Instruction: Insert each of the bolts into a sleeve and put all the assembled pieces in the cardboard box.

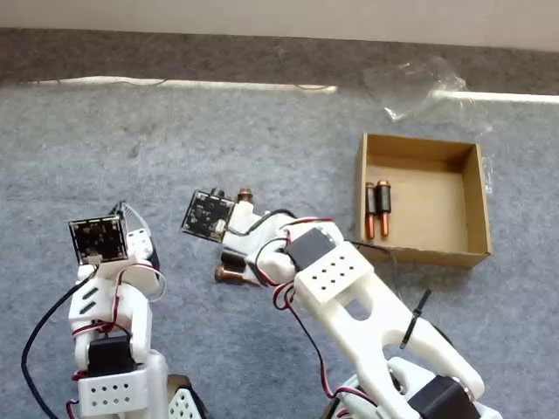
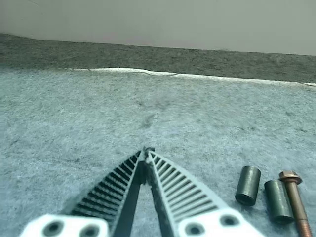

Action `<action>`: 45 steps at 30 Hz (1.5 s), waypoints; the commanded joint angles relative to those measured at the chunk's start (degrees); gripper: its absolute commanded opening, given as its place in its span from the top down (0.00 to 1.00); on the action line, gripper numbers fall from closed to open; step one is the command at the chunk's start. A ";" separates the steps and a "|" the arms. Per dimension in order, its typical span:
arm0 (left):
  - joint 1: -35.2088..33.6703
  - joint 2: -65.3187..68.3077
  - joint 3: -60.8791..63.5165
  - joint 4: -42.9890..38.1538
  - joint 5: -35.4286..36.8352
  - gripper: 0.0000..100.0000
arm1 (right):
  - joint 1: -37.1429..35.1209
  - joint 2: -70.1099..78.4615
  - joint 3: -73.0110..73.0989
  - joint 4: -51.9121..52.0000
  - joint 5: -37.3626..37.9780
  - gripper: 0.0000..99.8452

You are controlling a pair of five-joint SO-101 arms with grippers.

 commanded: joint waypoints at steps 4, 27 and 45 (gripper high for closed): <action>-6.02 -1.01 0.75 0.18 -0.09 0.99 | -1.01 5.76 -5.32 -1.54 0.70 0.85; -10.68 -1.01 0.75 0.00 0.09 0.99 | -1.10 34.15 -28.97 2.68 -1.67 0.86; -10.77 -1.01 1.27 0.00 0.00 0.99 | -3.56 36.79 -30.73 3.03 -6.77 0.86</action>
